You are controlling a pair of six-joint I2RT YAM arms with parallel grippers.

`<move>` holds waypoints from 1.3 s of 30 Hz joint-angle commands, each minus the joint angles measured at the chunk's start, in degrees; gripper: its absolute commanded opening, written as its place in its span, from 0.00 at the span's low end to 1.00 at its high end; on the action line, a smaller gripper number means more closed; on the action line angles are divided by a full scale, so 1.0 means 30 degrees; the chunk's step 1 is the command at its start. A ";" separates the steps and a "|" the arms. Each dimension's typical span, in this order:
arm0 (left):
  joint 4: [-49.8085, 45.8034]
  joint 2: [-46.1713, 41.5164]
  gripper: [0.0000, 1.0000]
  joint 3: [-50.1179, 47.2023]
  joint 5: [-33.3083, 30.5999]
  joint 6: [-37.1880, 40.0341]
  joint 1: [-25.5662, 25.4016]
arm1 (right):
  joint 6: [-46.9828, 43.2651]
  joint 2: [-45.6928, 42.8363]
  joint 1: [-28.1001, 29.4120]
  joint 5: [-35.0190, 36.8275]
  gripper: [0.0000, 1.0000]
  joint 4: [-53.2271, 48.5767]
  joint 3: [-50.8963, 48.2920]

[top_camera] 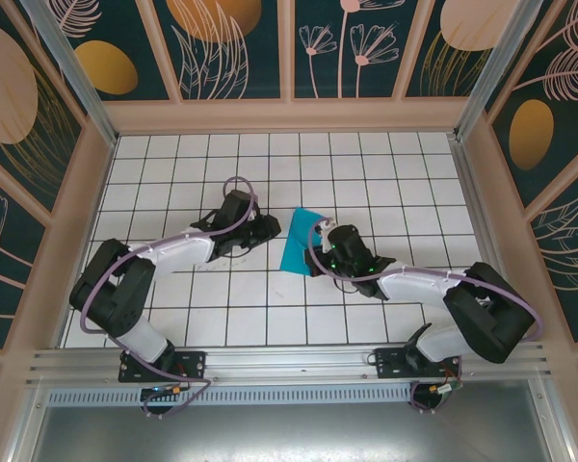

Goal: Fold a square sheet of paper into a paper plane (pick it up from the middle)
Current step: Fold the triangle a second time at the center of the table.

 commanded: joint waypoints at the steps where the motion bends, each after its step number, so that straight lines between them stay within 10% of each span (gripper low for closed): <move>1: 0.0698 0.0008 0.31 -0.0624 0.0945 0.0411 -0.0370 | 0.1575 -0.0401 -0.0918 -0.4316 0.00 0.2481 -0.0742; 17: 0.1360 0.2964 0.18 0.0878 0.3205 0.0568 -0.2427 | 0.3285 0.0246 -0.3108 -0.6585 0.00 0.4257 -0.1937; 39: -0.1742 0.4378 0.09 0.0939 0.0183 0.1605 -0.2534 | 0.2084 0.2167 -0.3837 -0.5613 0.00 0.1130 -0.0238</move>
